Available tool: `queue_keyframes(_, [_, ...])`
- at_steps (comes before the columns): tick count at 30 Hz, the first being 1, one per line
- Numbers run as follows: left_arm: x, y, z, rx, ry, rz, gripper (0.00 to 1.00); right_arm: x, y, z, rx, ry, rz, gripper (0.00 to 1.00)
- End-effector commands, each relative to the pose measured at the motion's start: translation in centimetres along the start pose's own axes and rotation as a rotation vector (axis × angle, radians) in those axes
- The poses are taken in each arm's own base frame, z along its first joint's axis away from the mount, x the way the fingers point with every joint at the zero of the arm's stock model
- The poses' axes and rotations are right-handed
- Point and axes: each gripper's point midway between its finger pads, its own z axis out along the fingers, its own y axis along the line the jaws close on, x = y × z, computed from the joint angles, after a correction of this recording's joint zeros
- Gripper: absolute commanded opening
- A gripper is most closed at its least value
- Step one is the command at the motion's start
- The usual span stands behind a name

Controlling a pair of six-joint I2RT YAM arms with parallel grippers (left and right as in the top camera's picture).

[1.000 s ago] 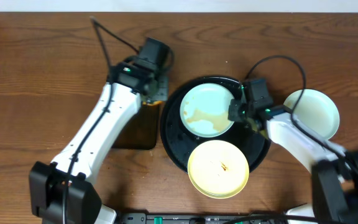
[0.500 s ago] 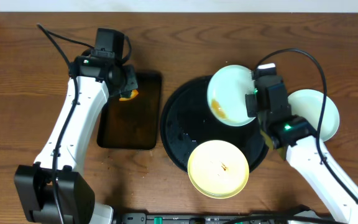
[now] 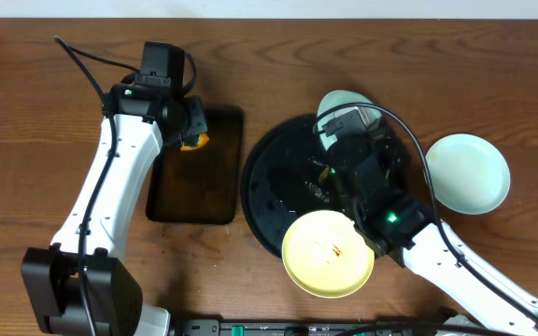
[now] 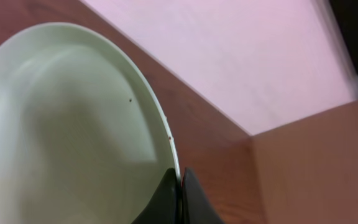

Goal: Clean dirty plates on tray and stack at the side
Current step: 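Lift the second pale green plate with the right gripper and stack it on the first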

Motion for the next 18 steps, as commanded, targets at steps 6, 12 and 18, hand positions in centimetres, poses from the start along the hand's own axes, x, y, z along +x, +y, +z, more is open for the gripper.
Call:
queue_keyframes(6, [-0.1, 0.1, -0.7, 0.005, -0.019, -0.010, 0.09, 1.6, -4.0, 1.0, 0.161, 0.078, 0.144, 0.01])
queue_keyframes(12, [-0.1, 0.1, -0.7, 0.005, -0.018, -0.010, 0.09, 7.2, -6.4, 4.1, 0.185, 0.237, 0.368, 0.01])
queue_keyframes(18, [-0.1, 0.1, -0.7, 0.005, -0.019, -0.010, 0.09, 14.1, -8.8, 6.6, 0.171, 0.428, 0.611, 0.01])
